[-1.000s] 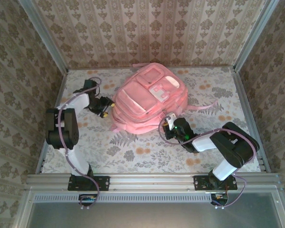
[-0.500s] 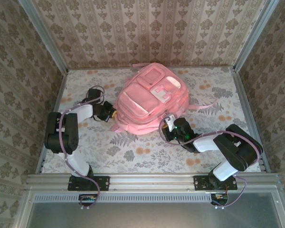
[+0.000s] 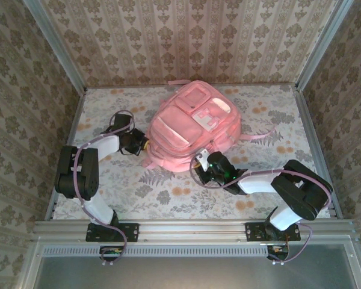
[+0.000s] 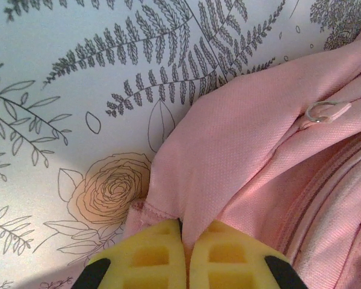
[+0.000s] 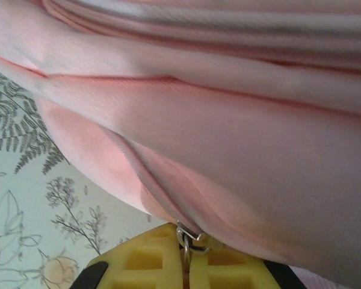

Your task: Pack the student bag

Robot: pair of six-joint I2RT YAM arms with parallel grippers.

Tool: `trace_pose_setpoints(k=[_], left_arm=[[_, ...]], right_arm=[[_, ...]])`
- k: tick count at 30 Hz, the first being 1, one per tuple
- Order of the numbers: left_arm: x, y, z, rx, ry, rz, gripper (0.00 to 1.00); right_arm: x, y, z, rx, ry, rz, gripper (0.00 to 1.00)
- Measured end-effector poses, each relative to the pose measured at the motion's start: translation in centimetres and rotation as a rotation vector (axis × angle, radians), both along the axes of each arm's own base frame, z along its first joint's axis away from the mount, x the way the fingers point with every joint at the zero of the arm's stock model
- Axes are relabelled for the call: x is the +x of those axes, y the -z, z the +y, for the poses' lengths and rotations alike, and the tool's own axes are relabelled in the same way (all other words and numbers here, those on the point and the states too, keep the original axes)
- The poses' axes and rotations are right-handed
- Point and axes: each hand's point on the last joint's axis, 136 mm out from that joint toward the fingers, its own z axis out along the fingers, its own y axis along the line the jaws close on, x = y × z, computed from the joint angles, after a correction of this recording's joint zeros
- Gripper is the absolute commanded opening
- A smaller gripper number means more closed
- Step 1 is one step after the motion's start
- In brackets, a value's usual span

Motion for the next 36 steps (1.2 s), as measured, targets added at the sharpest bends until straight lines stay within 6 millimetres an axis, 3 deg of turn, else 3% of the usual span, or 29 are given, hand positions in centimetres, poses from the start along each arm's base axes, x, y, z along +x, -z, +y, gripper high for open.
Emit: trace_pose_setpoints(k=[8,21,29,36], left_arm=[[-1.7,-0.6,-0.6,0.002,0.004,-0.021,0.00],[-8.4,-1.7,-2.7,0.035,0.020,-0.099,0.00],[-9.0,-1.3,-3.3,0.080,-0.003,-0.113,0.00],[-9.4,-1.0,-3.9,0.120,-0.026,-0.138,0.00]], right_arm=[[0.4,-0.1,0.8,-0.029,0.005,0.003,0.00],[2.0,0.7,-2.0,-0.094,0.047,0.067,0.00],[1.5,0.2,-2.2,-0.097,0.041,0.069,0.00],[-1.0,-0.5,-0.3,-0.104,-0.040,0.064,0.00]])
